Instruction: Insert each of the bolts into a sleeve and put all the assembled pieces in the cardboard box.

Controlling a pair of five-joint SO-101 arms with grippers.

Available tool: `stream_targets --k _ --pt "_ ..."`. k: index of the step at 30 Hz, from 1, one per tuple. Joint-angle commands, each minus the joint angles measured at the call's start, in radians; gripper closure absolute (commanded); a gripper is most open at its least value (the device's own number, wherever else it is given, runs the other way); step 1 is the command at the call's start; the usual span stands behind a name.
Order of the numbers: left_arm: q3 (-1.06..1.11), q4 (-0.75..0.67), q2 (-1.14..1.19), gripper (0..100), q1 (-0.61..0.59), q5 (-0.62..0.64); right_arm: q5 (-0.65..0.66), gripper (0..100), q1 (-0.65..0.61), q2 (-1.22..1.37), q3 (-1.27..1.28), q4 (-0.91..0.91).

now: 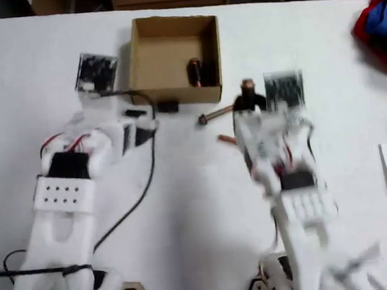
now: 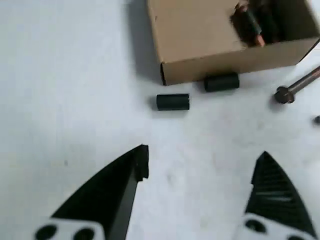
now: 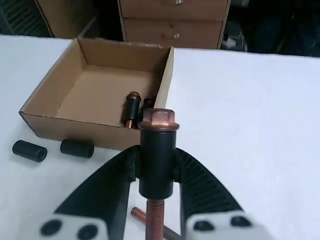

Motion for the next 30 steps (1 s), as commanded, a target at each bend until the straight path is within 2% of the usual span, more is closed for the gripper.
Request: stream_targets --k 1,4,9,13,17,22,30 --pt "0.101 -0.144 -0.032 74 -0.041 -0.057 -0.009 97.5 -0.027 0.361 -0.545 0.225" --pt "0.225 -0.319 -0.032 80 -0.063 -0.051 -0.009 97.5 -0.071 0.572 -0.905 0.414" --pt "0.417 -0.595 -0.032 87 -0.061 -0.049 -0.012 97.5 -0.091 0.993 -1.513 0.607" --pt "0.429 -0.629 -0.031 88 -0.077 -0.044 -0.012 97.5 -0.091 1.328 -1.987 0.694" --pt "0.447 -0.634 -0.028 88 -0.084 -0.005 -0.015 97.5 -0.097 1.612 -2.349 0.673" --pt "0.44 -0.664 0.038 88 -0.081 -0.003 -0.144 97.5 -0.117 1.836 -2.519 0.575" --pt "0.401 -0.697 0.13 88 -0.078 -0.002 -0.149 97.5 -0.15 1.96 -2.47 0.461"
